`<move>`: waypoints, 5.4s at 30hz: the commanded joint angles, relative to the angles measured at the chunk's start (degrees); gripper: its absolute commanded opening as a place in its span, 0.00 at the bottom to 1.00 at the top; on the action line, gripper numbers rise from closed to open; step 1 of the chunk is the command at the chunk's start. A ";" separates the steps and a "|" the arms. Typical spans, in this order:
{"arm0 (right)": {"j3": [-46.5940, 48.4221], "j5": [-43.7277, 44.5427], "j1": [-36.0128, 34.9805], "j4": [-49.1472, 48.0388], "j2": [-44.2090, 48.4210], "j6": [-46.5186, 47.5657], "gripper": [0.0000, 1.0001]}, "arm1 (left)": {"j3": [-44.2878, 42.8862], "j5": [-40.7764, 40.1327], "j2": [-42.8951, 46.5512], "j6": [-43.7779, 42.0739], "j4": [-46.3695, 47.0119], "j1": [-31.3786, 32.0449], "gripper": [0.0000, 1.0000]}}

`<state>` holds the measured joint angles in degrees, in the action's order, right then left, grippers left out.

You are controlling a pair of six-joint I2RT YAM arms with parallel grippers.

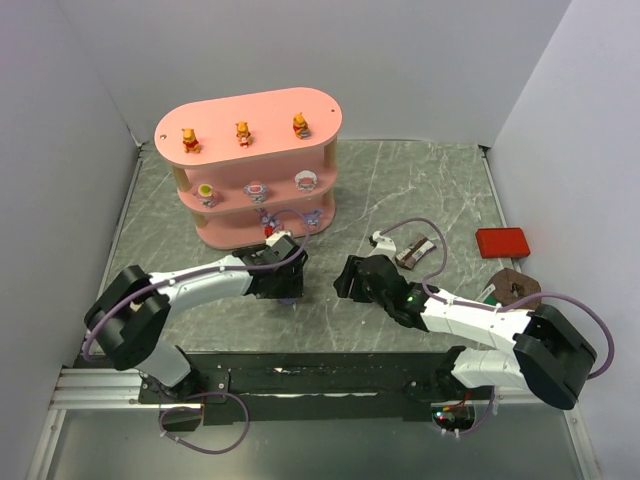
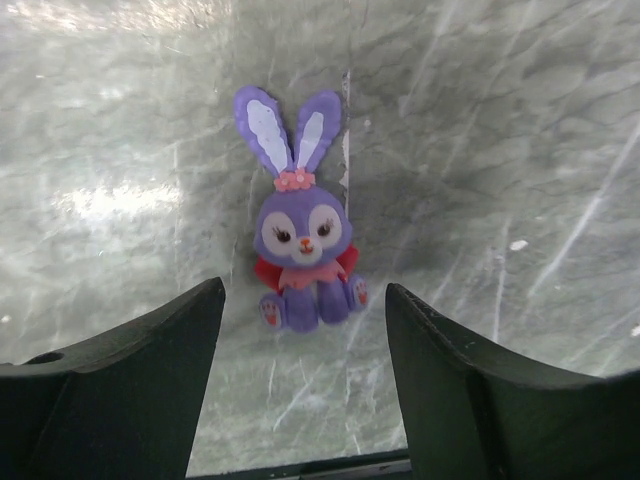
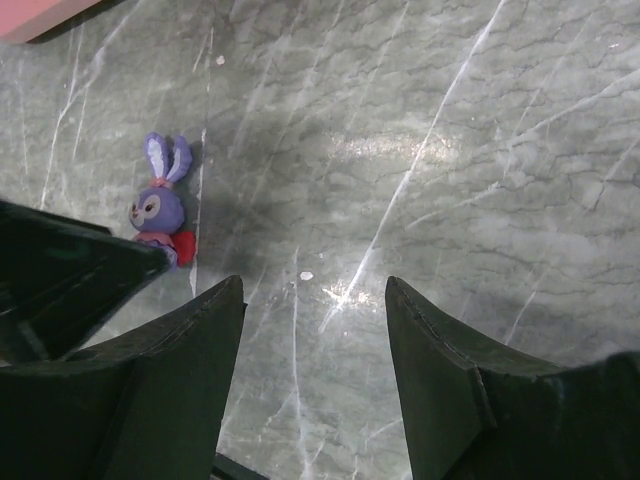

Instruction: Place and organize the plastic toys onto the shelf

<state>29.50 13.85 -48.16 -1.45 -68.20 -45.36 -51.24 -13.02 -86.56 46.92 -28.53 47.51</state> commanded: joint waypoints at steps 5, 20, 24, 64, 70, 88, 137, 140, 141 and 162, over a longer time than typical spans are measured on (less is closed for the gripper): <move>-0.58 0.04 0.53 -1.80 0.00 0.10 0.66 | 0.18 5.81 -2.47 -3.58 4.89 -3.29 0.56; -0.49 -4.26 0.70 -4.96 -1.32 1.15 0.66 | 5.09 8.87 6.11 -8.33 12.79 -3.30 0.01; -0.67 -6.46 0.70 -6.46 -0.44 1.15 0.68 | 7.30 8.45 11.06 -8.95 15.00 -3.21 0.01; -5.59 5.40 23.82 29.76 4.75 -25.39 0.47 | 11.16 13.98 13.53 -9.48 23.52 -2.77 0.55; -6.38 6.89 21.11 21.86 8.78 -18.45 0.00 | 11.95 18.37 13.18 -9.56 26.06 -2.59 0.60; 5.13 14.02 -6.06 8.30 19.16 -1.21 0.00 | 13.98 27.27 13.61 -6.31 52.09 7.60 0.85; 15.06 -11.29 -8.00 6.29 16.53 3.70 0.73 | 25.75 11.18 38.22 -29.50 50.07 10.59 0.01; 15.50 -13.40 -8.09 3.75 14.51 4.23 0.69 | 25.84 10.90 40.07 -31.18 48.31 10.76 0.01; 15.50 -13.49 -8.09 2.09 14.07 4.32 0.68 | 25.84 10.91 40.42 -31.44 47.87 10.94 0.01; 15.85 -17.62 -8.35 -8.47 5.63 6.25 0.31 | 27.16 8.36 45.78 -31.36 44.97 11.47 0.01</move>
<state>42.44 -2.44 -56.12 -6.28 -62.04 -39.57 -24.05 -3.60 -42.52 15.77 14.63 58.74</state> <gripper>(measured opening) 0.442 0.408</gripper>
